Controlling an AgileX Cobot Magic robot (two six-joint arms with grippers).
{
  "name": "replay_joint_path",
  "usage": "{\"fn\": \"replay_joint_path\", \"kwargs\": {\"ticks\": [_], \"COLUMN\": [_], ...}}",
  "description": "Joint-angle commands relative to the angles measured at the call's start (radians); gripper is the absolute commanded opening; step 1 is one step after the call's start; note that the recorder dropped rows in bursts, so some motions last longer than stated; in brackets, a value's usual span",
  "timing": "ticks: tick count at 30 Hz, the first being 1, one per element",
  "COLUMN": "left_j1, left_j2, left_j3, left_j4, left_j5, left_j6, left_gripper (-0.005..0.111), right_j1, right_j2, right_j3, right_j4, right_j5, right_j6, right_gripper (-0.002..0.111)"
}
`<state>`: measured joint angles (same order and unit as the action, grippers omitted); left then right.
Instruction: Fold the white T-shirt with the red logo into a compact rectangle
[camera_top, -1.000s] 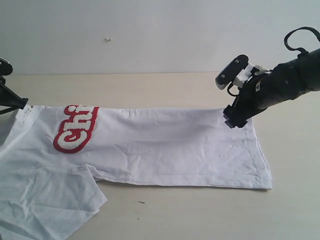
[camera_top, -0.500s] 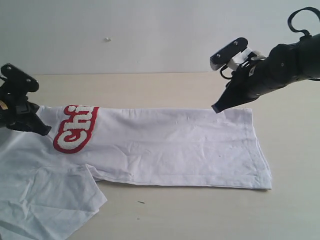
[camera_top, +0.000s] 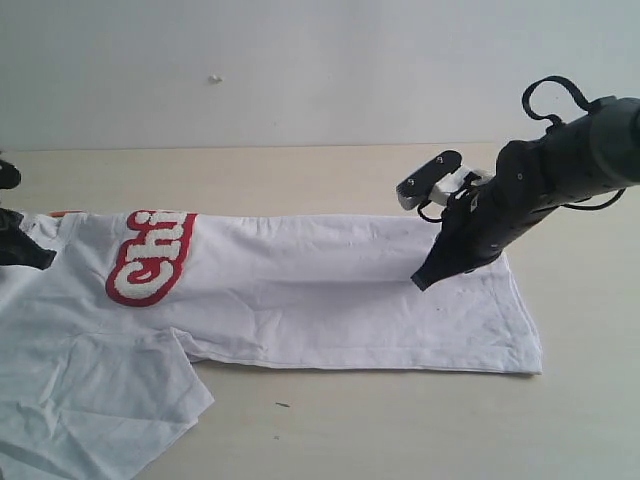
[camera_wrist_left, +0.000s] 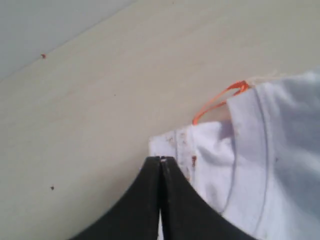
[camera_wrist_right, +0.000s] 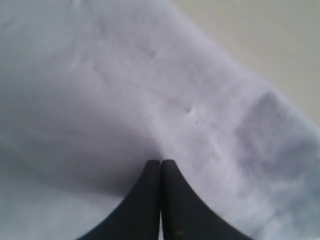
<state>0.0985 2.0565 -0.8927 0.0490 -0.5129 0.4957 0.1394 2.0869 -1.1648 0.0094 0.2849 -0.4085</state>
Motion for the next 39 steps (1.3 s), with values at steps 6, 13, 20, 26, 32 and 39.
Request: {"fn": "replay_joint_path", "kwargs": {"ticks": [6, 13, 20, 26, 32, 39], "left_j1": [0.002, -0.128, -0.310, -0.314, -0.299, -0.267], "left_j2": [-0.013, -0.056, -0.082, -0.090, -0.090, -0.138], "left_j3": [-0.005, -0.003, -0.003, 0.038, 0.057, 0.057], "left_j4": [-0.019, 0.298, 0.332, 0.332, 0.332, 0.330], "left_j5": [-0.214, 0.237, 0.473, 0.612, 0.606, 0.504], "left_j6": [0.032, -0.308, -0.394, -0.370, -0.365, -0.374], "left_gripper": [0.000, 0.000, 0.000, 0.000, 0.000, 0.000], "right_j1": [-0.041, -0.153, -0.036, 0.006, -0.037, -0.046], "right_j2": [0.078, 0.067, 0.002, -0.074, -0.097, -0.097], "right_j3": [-0.009, -0.019, -0.019, -0.019, -0.019, -0.019], "right_j4": [-0.171, -0.183, -0.134, -0.130, -0.169, -0.169], "right_j5": [-0.026, -0.035, -0.040, 0.000, 0.049, 0.080], "right_j6": [0.043, 0.130, 0.122, 0.122, 0.166, 0.234], "right_gripper": [0.000, 0.000, 0.000, 0.000, 0.000, 0.000]}}
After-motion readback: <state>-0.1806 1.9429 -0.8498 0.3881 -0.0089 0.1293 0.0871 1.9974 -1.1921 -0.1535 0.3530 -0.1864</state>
